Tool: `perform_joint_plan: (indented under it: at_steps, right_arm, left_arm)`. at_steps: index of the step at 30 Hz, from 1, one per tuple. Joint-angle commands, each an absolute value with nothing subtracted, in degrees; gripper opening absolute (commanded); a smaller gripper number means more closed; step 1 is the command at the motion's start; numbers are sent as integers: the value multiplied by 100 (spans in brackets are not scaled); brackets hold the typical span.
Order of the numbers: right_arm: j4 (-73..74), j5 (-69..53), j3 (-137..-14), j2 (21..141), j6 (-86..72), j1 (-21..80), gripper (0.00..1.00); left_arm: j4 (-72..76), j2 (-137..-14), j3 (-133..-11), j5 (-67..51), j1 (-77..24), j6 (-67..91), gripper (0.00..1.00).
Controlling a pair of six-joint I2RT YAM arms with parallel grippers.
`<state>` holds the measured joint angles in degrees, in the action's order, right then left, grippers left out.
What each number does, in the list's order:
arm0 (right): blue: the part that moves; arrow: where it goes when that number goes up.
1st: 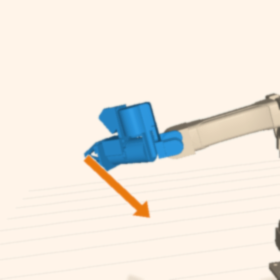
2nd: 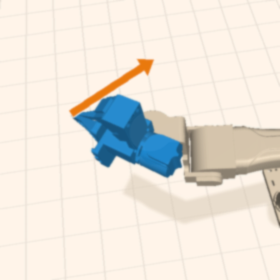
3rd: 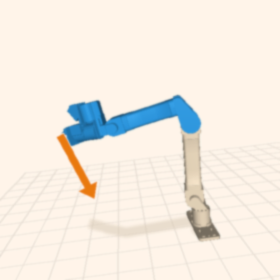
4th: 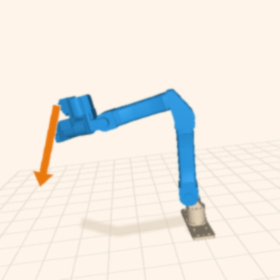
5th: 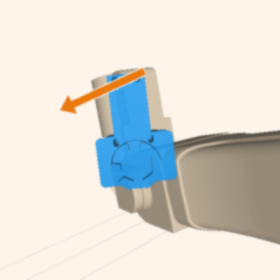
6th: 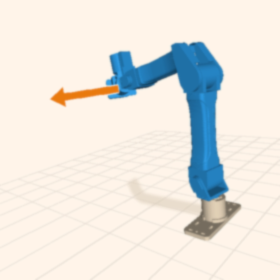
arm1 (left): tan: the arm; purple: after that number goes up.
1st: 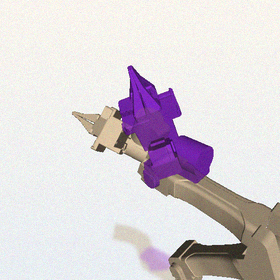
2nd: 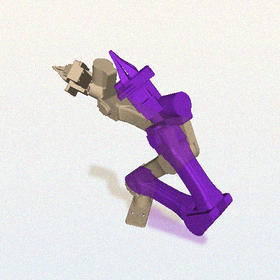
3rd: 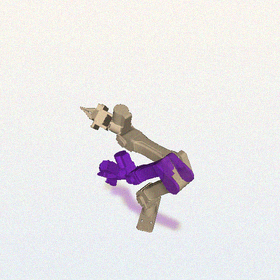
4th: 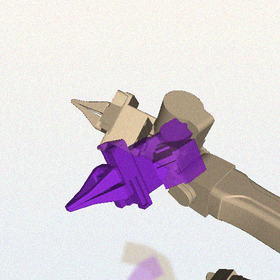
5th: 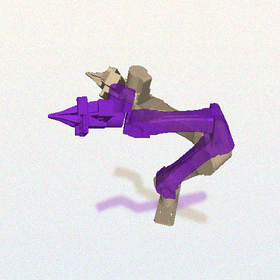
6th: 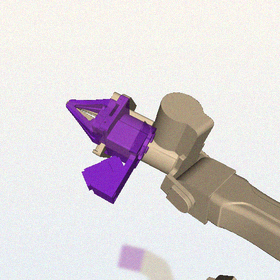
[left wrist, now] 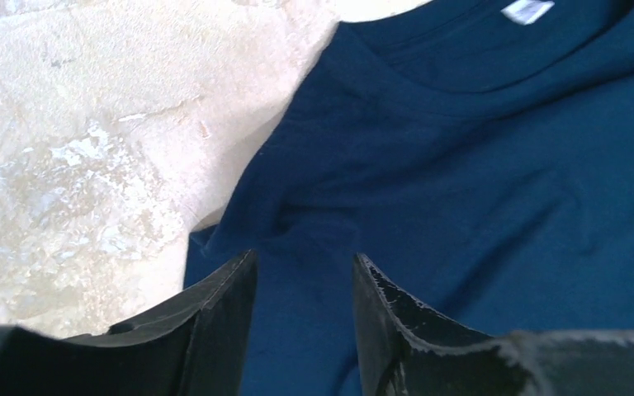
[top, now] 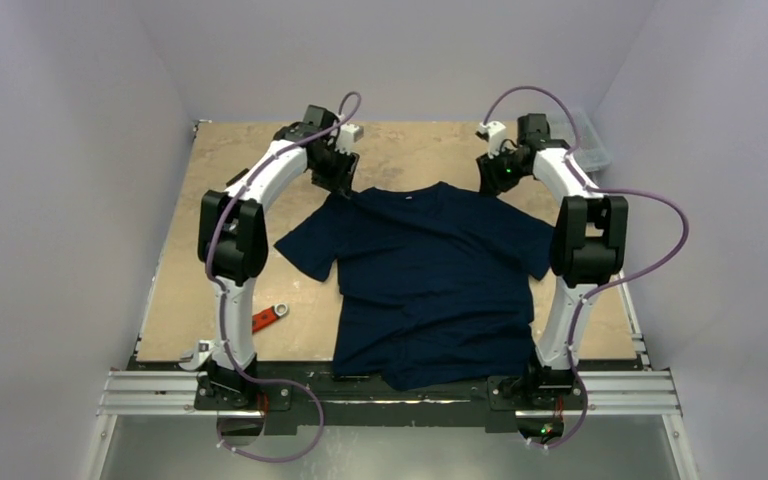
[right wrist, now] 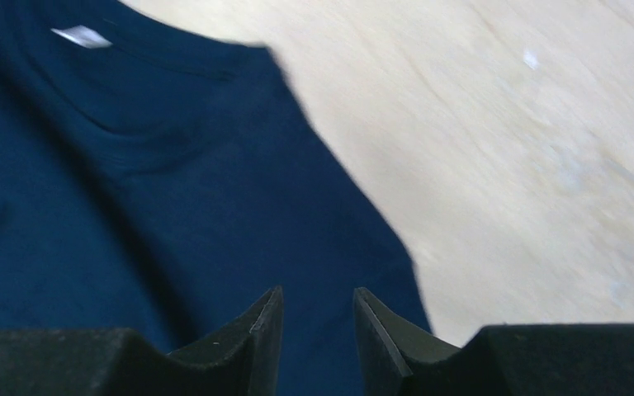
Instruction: Remove the brooch from the garment
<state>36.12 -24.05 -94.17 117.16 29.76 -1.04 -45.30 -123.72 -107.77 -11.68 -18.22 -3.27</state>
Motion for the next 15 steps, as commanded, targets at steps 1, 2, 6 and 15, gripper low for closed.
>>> perform_joint_plan:
  at_steps: [1,2,6,15]
  right_arm:
    - [3758,-2953,-9907,11724,2519,588,40]
    - [3757,-3052,-9999,11790,2418,707,39]
    - [3682,-3345,-10344,12117,1996,1212,38]
    - [3637,-2951,-10766,12826,1910,1758,27]
  left_arm:
    - [-4426,-11738,-10974,-2526,-1600,381,49]
    - [-4416,-11654,-10944,-2732,-1514,538,53]
    - [-4442,-11166,-10719,-3038,-1284,647,72]
    - [-4669,-10628,-10113,-3090,-932,822,94]
